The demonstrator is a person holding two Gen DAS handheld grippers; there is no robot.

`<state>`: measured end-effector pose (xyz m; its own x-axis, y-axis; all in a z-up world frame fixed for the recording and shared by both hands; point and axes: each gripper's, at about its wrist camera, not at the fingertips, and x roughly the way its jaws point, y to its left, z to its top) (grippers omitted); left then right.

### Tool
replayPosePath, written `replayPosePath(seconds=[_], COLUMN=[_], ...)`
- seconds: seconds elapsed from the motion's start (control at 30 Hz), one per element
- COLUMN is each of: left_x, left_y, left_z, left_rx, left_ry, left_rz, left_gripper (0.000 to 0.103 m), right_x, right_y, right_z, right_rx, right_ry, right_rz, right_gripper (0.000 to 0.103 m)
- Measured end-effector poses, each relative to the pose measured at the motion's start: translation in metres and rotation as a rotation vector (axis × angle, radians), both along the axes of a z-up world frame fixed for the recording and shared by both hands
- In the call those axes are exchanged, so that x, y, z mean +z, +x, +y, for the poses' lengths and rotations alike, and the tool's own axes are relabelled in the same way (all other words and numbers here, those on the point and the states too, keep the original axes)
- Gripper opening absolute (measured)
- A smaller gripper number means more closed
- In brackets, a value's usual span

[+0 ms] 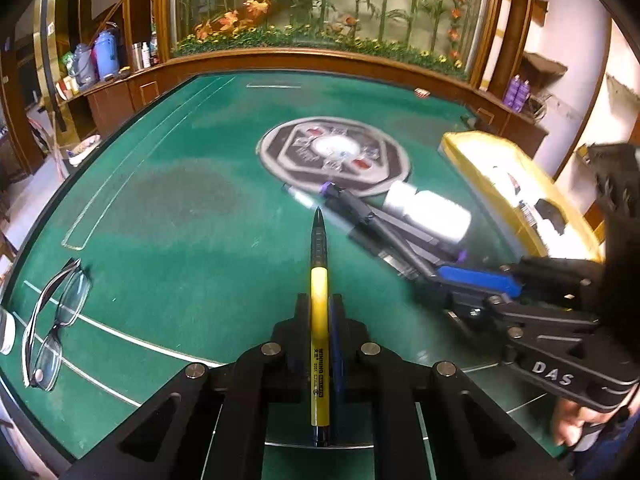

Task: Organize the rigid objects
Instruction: 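Carry the black pen and yellow pen onto the tray and open both tools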

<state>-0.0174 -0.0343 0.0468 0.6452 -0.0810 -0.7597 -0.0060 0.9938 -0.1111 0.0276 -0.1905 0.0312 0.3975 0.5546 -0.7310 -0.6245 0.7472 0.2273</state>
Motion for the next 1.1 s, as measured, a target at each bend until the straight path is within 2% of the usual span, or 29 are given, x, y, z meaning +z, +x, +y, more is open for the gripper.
replayPosePath(seconds=[0.23, 0.47, 0.6, 0.73, 0.87, 1.1], left_x=[0.024, 0.044, 0.049, 0.043, 0.027, 0.005], left_y=[0.019, 0.044, 0.063, 0.080, 0.095, 0.104], left_z=[-0.026, -0.073, -0.113, -0.154, -0.188, -0.215], left_rx=[-0.043, -0.121, -0.186, -0.250, -0.290, -0.292], left_ry=[-0.085, -0.139, -0.176, -0.207, -0.237, -0.211], left_rz=[-0.018, -0.023, -0.007, 0.023, 0.078, 0.126], left_gripper=[0.008, 0.008, 0.008, 0.008, 0.007, 0.007], right_x=[0.020, 0.041, 0.047, 0.036, 0.023, 0.009], right_y=[0.011, 0.028, 0.036, 0.052, 0.062, 0.076], right_z=[-0.030, -0.091, -0.137, -0.180, -0.201, -0.203], right_rx=[-0.081, -0.269, -0.404, -0.542, -0.622, -0.646], right_ry=[0.093, 0.163, 0.186, 0.179, 0.143, 0.082], right_rz=[-0.018, -0.051, -0.062, -0.012, 0.030, 0.071], right_gripper=[0.014, 0.014, 0.014, 0.014, 0.014, 0.014])
